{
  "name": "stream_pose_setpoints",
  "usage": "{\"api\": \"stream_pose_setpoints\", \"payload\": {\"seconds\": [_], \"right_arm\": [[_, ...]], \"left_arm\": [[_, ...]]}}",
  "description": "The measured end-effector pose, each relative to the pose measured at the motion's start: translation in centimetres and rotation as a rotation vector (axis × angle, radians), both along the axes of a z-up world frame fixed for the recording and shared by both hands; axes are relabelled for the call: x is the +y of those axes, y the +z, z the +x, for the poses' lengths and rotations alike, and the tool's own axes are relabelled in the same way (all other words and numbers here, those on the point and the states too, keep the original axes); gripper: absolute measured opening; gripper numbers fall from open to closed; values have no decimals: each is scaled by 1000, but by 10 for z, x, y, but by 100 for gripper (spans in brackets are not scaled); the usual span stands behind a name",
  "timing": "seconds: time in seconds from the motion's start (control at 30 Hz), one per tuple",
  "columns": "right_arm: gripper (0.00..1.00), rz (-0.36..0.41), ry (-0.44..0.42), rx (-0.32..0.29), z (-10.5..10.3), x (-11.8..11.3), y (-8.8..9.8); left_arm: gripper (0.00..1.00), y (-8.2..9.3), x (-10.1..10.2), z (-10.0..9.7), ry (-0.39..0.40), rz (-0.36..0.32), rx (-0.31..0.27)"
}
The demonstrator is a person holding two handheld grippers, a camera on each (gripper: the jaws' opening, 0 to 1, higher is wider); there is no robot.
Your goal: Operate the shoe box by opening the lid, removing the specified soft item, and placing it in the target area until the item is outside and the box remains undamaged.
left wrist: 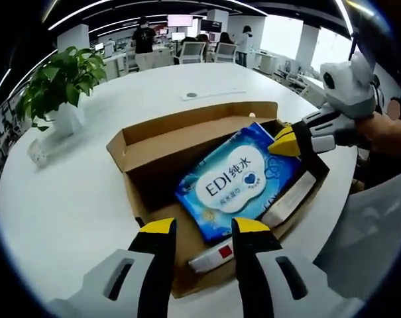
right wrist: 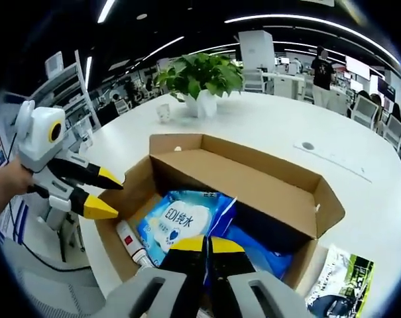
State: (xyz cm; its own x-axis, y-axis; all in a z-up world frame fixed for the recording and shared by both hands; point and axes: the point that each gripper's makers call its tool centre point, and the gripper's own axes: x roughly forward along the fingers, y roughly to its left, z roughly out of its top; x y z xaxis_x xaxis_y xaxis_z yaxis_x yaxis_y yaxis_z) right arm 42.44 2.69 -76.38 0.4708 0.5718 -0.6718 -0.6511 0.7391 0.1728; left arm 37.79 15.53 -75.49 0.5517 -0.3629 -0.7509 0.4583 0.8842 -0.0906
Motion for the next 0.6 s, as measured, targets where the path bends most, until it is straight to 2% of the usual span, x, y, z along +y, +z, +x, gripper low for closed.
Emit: {"api": "stream_pose_setpoints", "payload": {"seconds": [0.33, 0.6], "right_arm": [[0, 1, -20, 11, 0, -12, -7], [0, 10, -35, 23, -1, -18, -13]], "left_arm": [[31, -5, 2, 15, -7, 27, 20], [29, -22, -7, 23, -14, 24, 70]]}}
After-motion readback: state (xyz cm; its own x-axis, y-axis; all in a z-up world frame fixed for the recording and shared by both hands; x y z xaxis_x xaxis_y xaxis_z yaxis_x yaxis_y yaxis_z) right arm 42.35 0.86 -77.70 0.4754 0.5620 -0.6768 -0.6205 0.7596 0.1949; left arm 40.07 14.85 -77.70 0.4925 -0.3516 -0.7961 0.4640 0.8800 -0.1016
